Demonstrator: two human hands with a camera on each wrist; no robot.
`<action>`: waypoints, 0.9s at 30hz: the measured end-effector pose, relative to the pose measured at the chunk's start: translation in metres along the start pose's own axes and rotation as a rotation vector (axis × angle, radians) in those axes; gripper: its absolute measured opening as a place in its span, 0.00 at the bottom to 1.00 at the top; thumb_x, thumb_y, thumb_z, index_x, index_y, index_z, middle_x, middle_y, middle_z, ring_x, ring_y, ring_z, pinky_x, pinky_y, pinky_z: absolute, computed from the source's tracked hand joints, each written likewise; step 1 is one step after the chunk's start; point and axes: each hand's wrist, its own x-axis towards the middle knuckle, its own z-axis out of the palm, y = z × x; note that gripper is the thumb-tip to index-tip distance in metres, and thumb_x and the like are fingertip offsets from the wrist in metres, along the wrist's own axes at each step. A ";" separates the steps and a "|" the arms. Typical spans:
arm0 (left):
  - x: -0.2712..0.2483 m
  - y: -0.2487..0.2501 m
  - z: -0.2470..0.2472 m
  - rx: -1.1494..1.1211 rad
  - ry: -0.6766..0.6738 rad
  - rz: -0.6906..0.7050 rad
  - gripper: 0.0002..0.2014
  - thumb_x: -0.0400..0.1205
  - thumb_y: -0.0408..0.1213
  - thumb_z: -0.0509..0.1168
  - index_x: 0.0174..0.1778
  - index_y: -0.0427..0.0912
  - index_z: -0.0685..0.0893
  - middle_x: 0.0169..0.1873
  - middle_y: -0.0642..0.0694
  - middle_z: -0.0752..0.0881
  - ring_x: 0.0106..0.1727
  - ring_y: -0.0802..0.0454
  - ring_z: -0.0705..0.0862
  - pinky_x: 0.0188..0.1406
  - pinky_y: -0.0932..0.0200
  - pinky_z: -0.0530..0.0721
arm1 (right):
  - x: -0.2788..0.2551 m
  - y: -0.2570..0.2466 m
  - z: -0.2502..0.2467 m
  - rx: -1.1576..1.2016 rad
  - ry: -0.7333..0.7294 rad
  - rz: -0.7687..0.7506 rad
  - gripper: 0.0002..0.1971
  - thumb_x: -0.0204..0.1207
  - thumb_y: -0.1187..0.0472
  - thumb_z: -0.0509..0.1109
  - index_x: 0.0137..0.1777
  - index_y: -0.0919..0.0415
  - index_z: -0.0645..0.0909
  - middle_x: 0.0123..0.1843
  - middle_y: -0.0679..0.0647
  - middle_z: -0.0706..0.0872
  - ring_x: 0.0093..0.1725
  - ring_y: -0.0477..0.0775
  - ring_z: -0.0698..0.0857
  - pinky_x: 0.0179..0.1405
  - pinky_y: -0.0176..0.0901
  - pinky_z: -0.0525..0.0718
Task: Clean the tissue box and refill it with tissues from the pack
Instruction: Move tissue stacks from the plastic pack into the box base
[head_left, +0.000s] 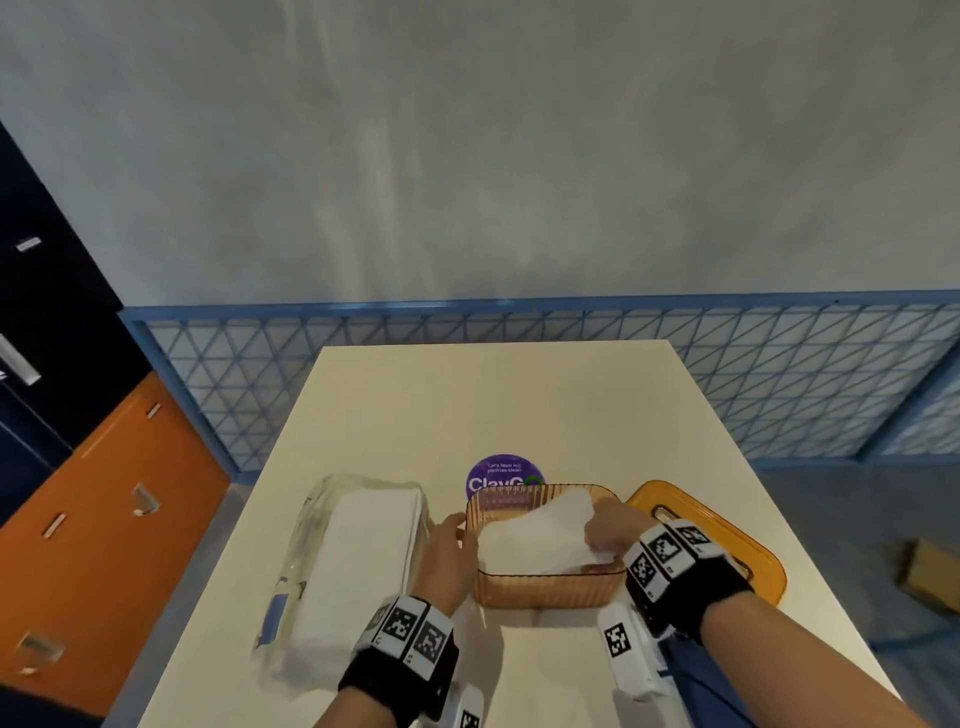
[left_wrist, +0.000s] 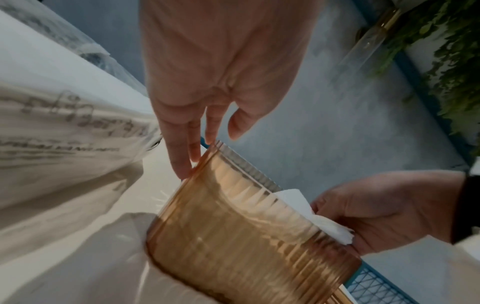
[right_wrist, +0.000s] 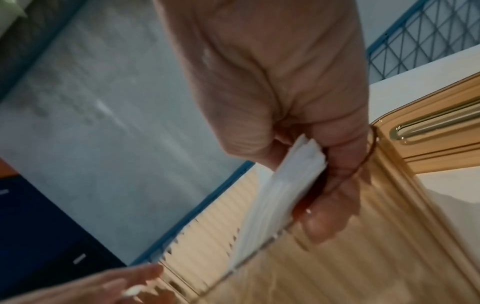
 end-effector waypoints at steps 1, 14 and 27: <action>-0.001 -0.001 0.000 0.008 -0.007 0.012 0.20 0.87 0.35 0.52 0.76 0.38 0.69 0.66 0.40 0.80 0.55 0.52 0.79 0.49 0.64 0.72 | 0.003 -0.001 0.003 -0.062 0.022 0.008 0.16 0.82 0.70 0.56 0.68 0.73 0.72 0.68 0.67 0.77 0.50 0.55 0.81 0.30 0.30 0.75; 0.006 -0.017 0.001 -0.174 -0.054 0.006 0.21 0.85 0.35 0.59 0.73 0.56 0.73 0.52 0.44 0.84 0.56 0.43 0.84 0.61 0.39 0.83 | 0.027 0.004 0.025 -0.620 0.198 -0.087 0.19 0.80 0.67 0.63 0.70 0.68 0.71 0.66 0.56 0.81 0.66 0.53 0.82 0.57 0.36 0.79; -0.005 -0.003 0.000 0.376 0.097 0.327 0.22 0.82 0.31 0.60 0.73 0.49 0.74 0.66 0.47 0.74 0.68 0.50 0.74 0.60 0.67 0.70 | 0.021 0.028 0.004 -0.580 0.647 -0.486 0.19 0.73 0.73 0.65 0.64 0.60 0.78 0.59 0.60 0.78 0.55 0.60 0.78 0.40 0.46 0.78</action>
